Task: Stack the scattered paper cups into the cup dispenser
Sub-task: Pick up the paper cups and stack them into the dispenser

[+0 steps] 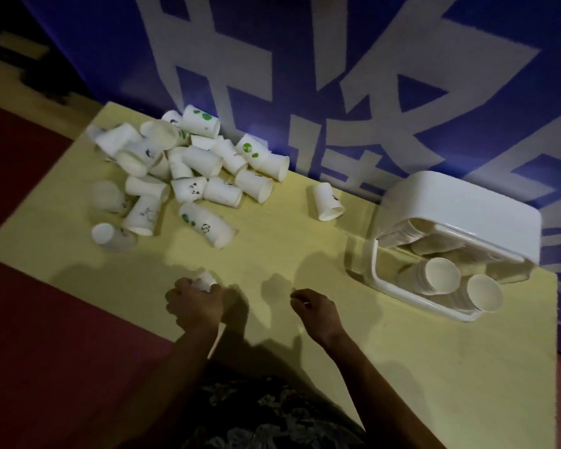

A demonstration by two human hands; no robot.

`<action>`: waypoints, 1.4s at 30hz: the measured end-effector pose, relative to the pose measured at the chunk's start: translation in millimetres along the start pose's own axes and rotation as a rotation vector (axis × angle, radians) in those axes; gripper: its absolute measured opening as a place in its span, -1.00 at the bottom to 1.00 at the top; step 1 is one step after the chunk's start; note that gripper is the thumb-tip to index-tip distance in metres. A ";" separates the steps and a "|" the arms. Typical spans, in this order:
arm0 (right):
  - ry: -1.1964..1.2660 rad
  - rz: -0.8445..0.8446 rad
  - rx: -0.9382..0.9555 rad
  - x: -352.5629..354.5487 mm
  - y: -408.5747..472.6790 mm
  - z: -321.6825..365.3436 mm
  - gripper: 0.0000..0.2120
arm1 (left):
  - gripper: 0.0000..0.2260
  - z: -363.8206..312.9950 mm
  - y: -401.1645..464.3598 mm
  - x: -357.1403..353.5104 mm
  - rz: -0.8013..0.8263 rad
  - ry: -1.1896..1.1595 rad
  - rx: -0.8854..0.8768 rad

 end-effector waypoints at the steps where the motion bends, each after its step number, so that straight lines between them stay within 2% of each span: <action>1: 0.016 0.023 -0.018 -12.9 3.3 7.8 -0.78 | -0.51 10.7 8.8 4.2 -0.001 0.024 0.112; 3: 0.034 0.064 -0.051 -36.9 10.4 23.0 -0.78 | -0.48 29.4 27.8 6.8 0.078 -0.001 0.255; 6: 0.047 0.100 -0.091 -65.8 22.0 43.4 -0.78 | -0.57 46.7 52.7 -1.8 0.369 -0.028 0.254; 8: 0.060 0.099 -0.118 -79.0 30.9 56.2 -0.80 | -0.59 53.0 68.9 -2.8 0.403 -0.120 0.302; 12: 0.153 0.067 -0.175 -96.7 53.9 83.5 -0.84 | -0.79 44.7 99.1 3.3 0.398 -0.404 0.318; 14: 0.249 0.038 -0.226 -106.2 68.1 97.6 -0.84 | -0.83 38.7 111.9 13.2 0.393 -0.424 0.281; 19: 0.493 -0.046 -0.352 -131.1 107.2 131.8 -0.84 | -0.86 15.9 138.5 44.9 0.404 -0.320 0.001; 23: 0.568 -0.115 -0.367 -135.8 126.1 148.9 -0.88 | -0.87 -4.4 147.8 63.7 0.397 -0.270 -0.206; 27: 0.409 -0.287 -0.267 -118.2 121.6 157.2 -0.91 | -0.82 -27.7 142.7 79.8 0.330 -0.167 -0.476; 29: 0.276 -0.369 -0.159 -101.9 111.4 158.4 -0.90 | -0.87 -41.8 136.1 82.3 0.292 -0.088 -0.626; 35: 0.066 -0.600 0.100 -39.9 64.3 144.0 -0.93 | -0.92 -97.7 95.8 72.3 0.319 0.039 -0.945; 42: -0.038 -0.816 0.213 28.5 10.7 101.2 -0.84 | -0.94 -153.5 14.4 45.8 0.337 0.000 -1.254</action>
Point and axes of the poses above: each hand's wrist, its own y-axis towards the middle knuckle, its own x-axis out of the back of the hand, z = x × y, the point moved 3 cm from there along y, towards the middle knuckle, and after that the axes turned 4 degrees about -x, right-handed, at the moved point
